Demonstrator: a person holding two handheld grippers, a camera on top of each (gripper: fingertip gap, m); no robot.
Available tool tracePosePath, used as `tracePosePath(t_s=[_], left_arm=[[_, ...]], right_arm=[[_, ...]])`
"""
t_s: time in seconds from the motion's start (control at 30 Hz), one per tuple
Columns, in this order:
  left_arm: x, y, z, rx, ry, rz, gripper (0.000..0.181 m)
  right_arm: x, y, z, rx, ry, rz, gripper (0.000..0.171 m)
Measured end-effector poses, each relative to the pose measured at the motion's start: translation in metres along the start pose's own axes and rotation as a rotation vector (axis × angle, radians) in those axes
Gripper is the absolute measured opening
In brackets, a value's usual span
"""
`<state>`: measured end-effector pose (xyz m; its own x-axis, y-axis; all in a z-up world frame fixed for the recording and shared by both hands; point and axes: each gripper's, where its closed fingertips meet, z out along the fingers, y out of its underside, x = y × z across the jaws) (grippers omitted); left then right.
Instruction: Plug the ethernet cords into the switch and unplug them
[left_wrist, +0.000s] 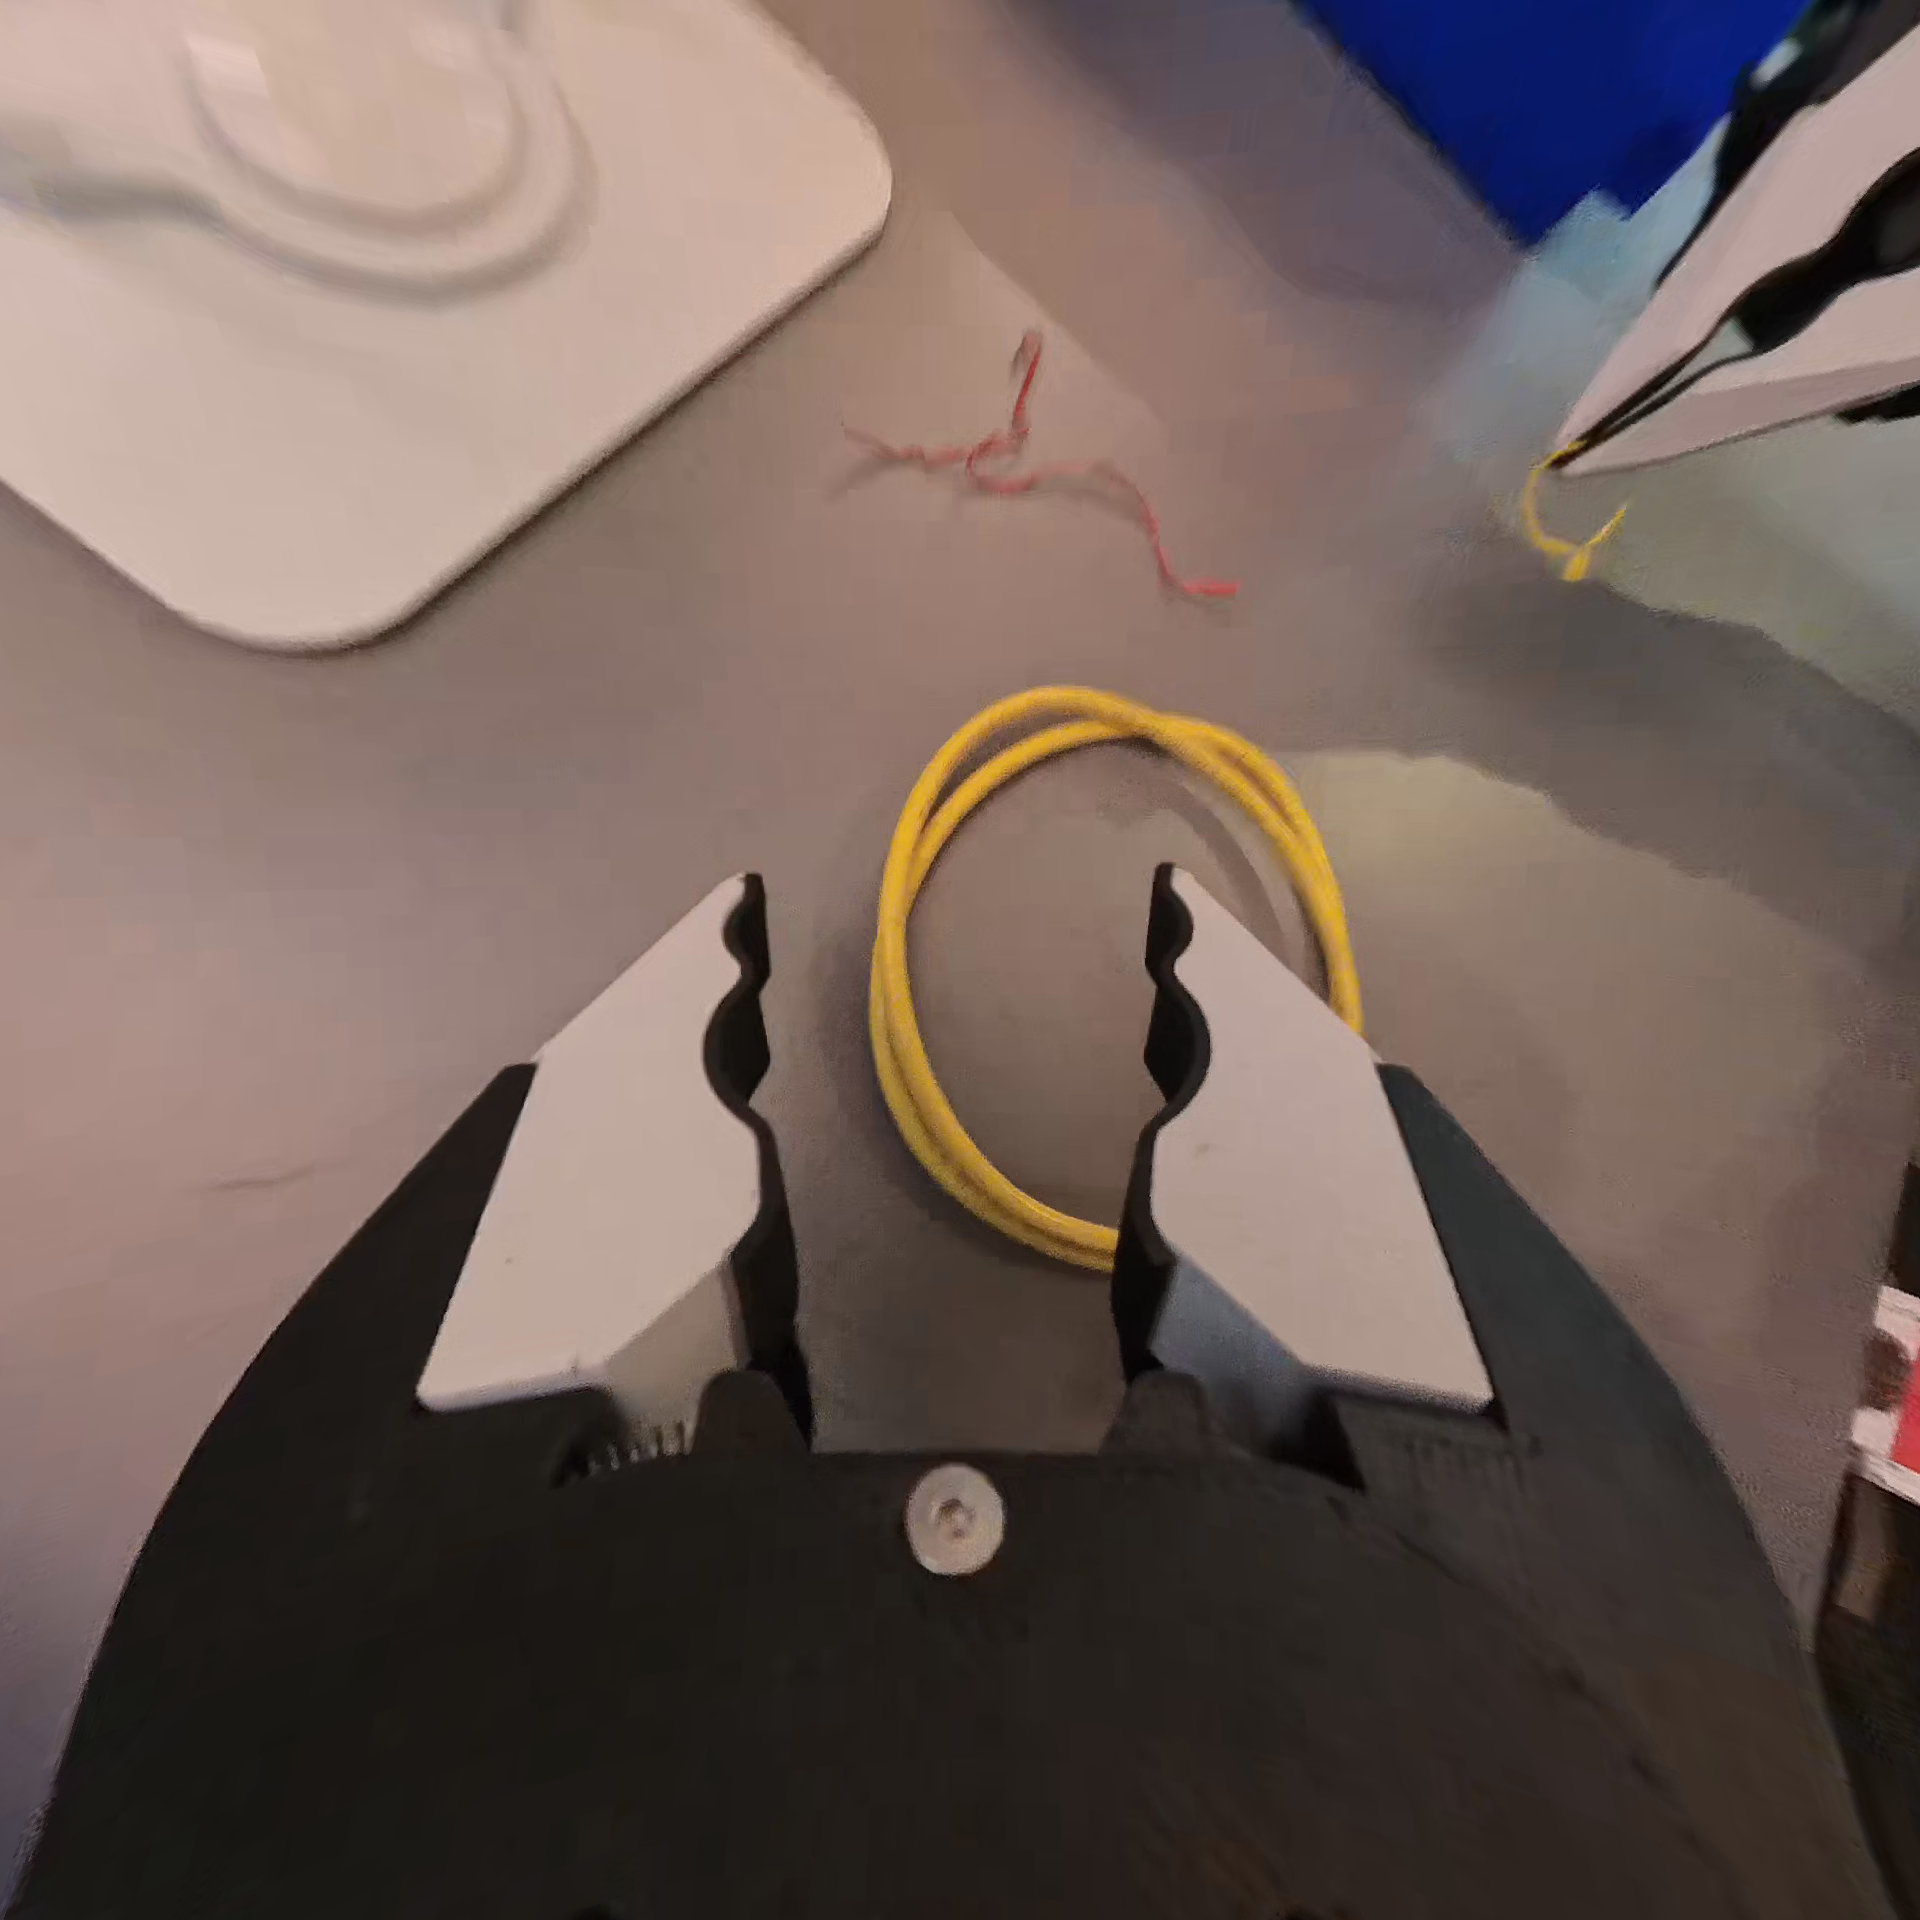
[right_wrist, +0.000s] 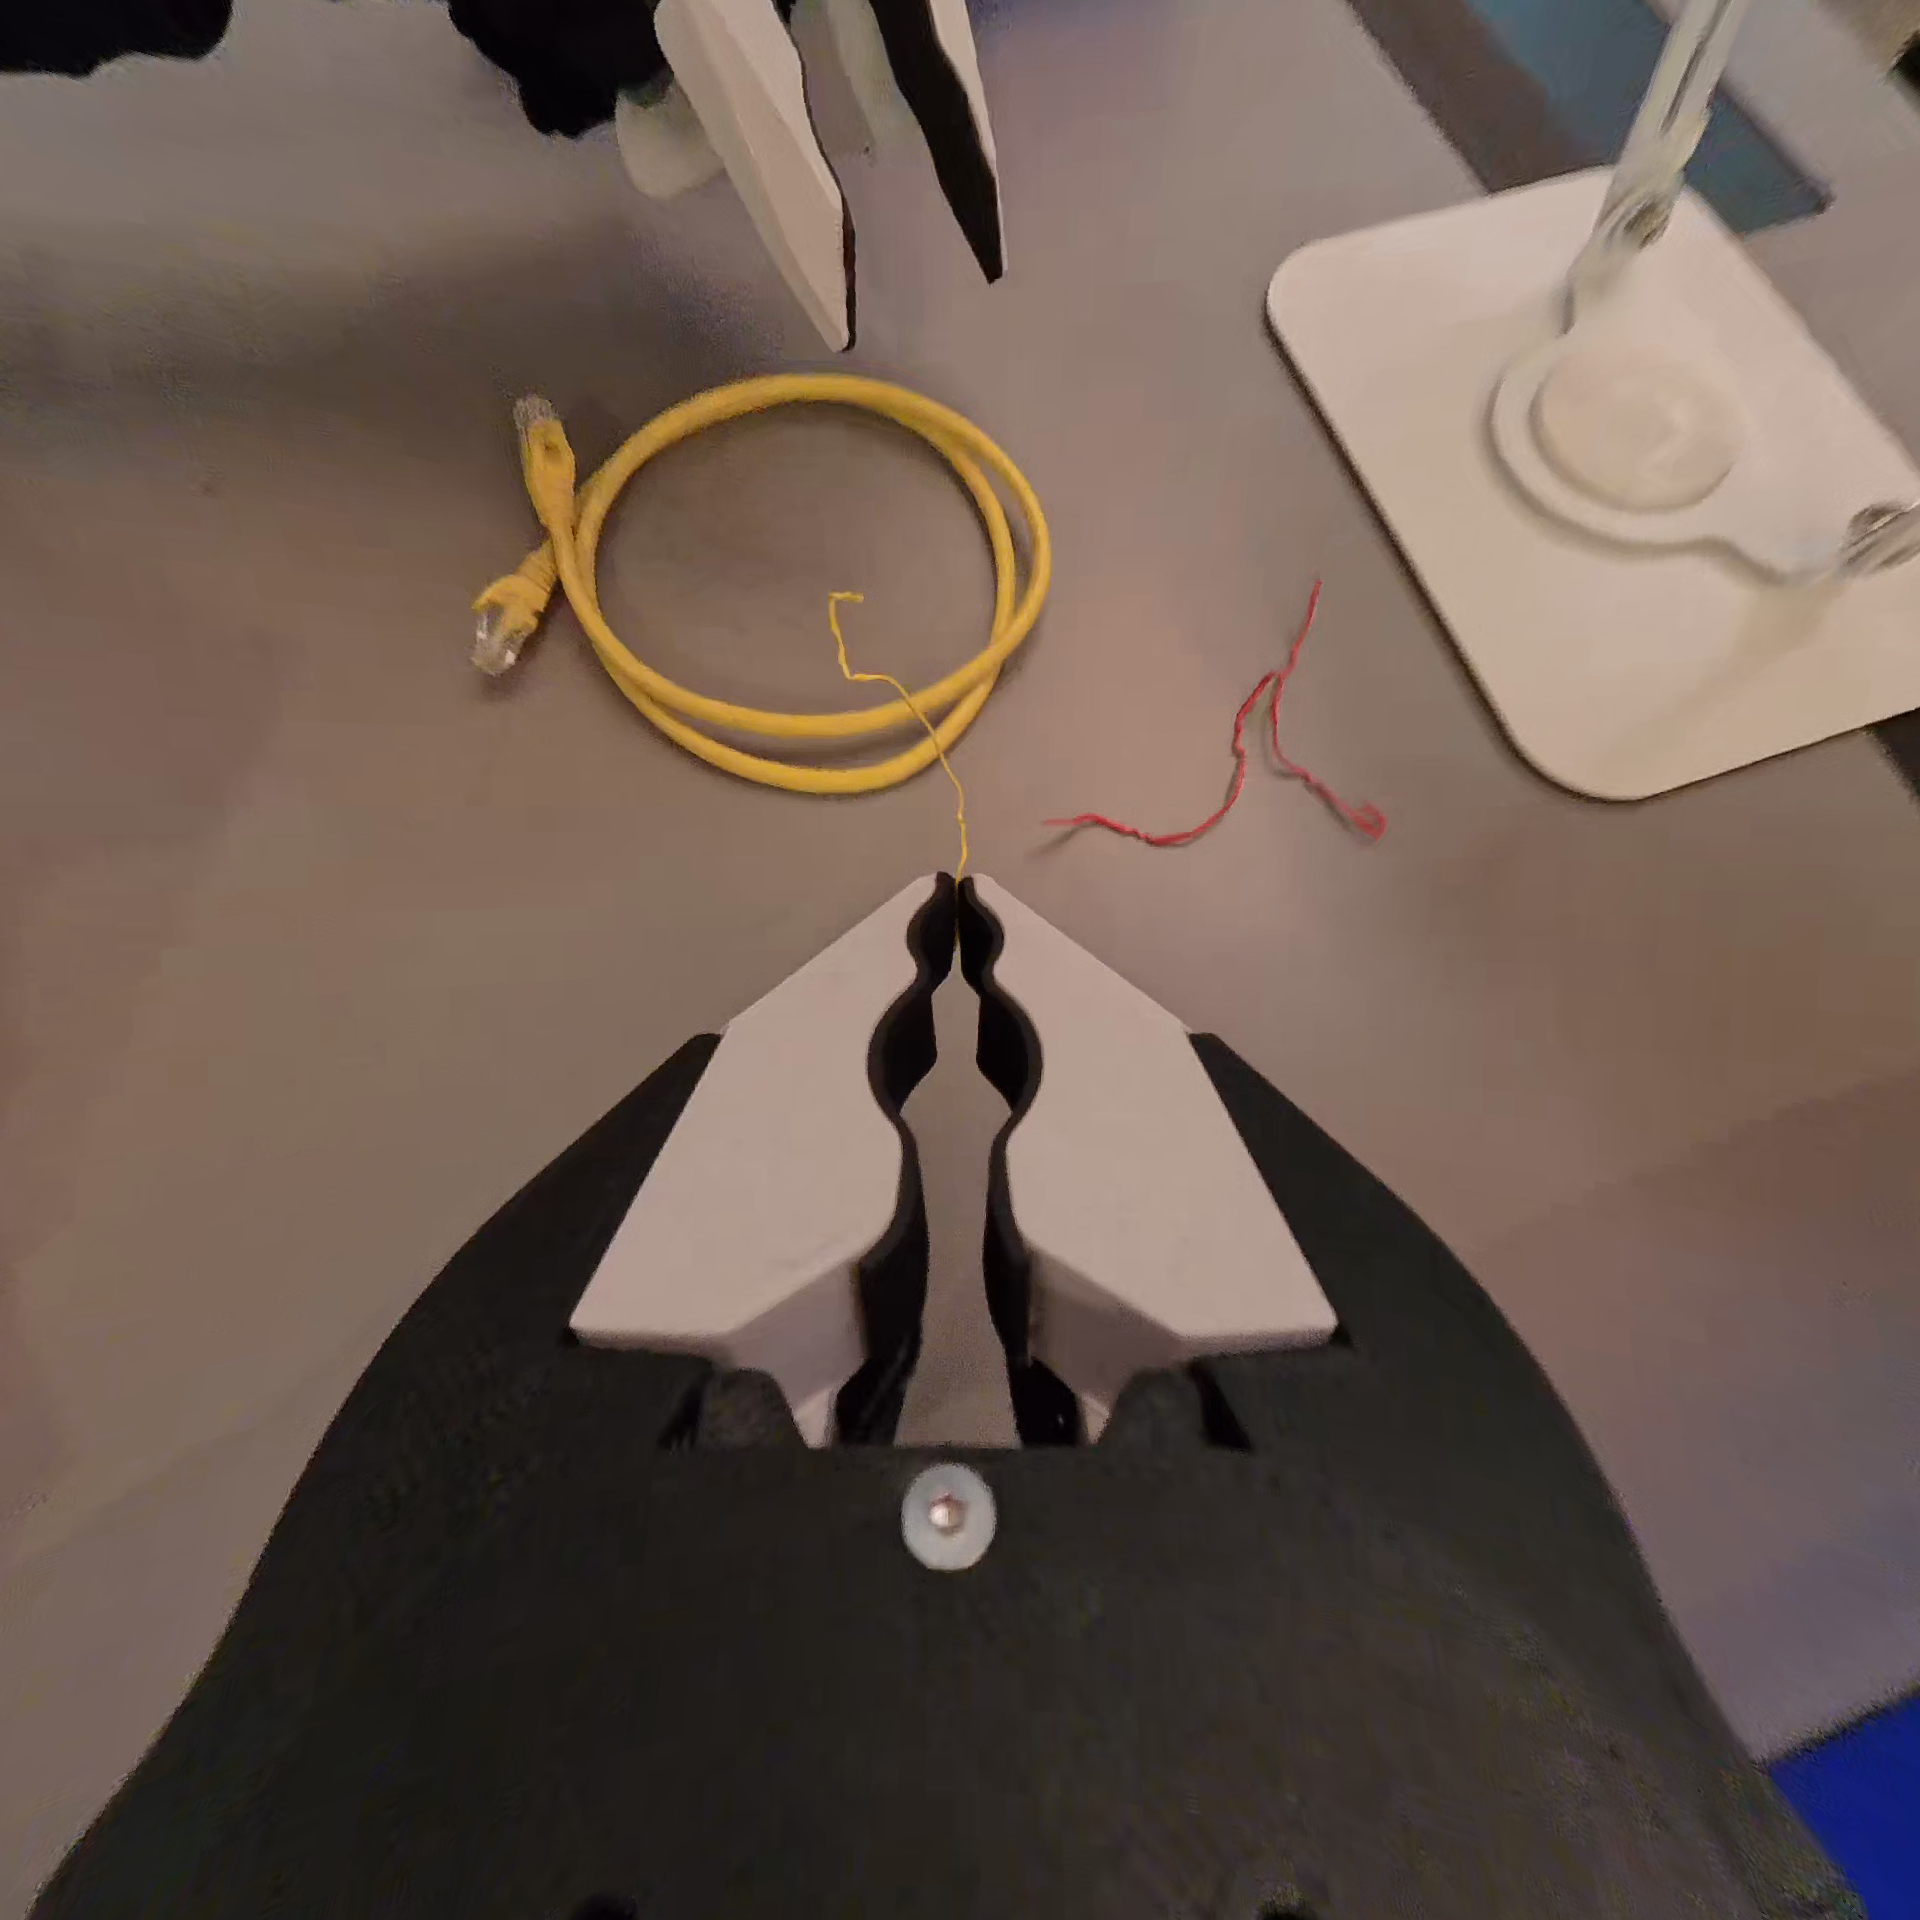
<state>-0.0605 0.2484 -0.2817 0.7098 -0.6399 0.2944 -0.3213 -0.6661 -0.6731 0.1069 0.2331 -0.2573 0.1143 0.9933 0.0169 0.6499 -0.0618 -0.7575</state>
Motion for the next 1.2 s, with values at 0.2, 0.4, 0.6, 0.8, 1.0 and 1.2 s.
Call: tracePosePath(t_s=[0.2,0.4,0.6,0.8,1.0,1.2], left_arm=[[0.114,-0.064,-0.032,0.290,0.047,0.379,0.064],[0.190,-0.127,-0.077,0.710,0.210,0.381,0.036],[0.216,-0.147,-0.093,0.800,0.268,0.395,0.019],[0.224,-0.153,-0.100,0.852,0.298,0.380,0.000],[0.216,-0.157,-0.100,0.776,0.098,0.505,0.000],[0.242,-0.153,-0.097,0.664,0.119,0.687,0.000]], right_arm=[[-0.024,-0.070,-0.031,0.241,0.094,-0.068,0.000],[-0.057,-0.145,-0.084,0.721,-0.170,0.165,0.000],[-0.067,-0.158,-0.102,0.845,-0.300,0.239,0.000],[-0.074,-0.163,-0.105,0.886,-0.341,0.258,0.000],[-0.068,-0.168,-0.125,0.890,-0.118,0.111,0.040],[-0.099,-0.196,-0.147,0.912,-0.236,-0.074,0.037]])
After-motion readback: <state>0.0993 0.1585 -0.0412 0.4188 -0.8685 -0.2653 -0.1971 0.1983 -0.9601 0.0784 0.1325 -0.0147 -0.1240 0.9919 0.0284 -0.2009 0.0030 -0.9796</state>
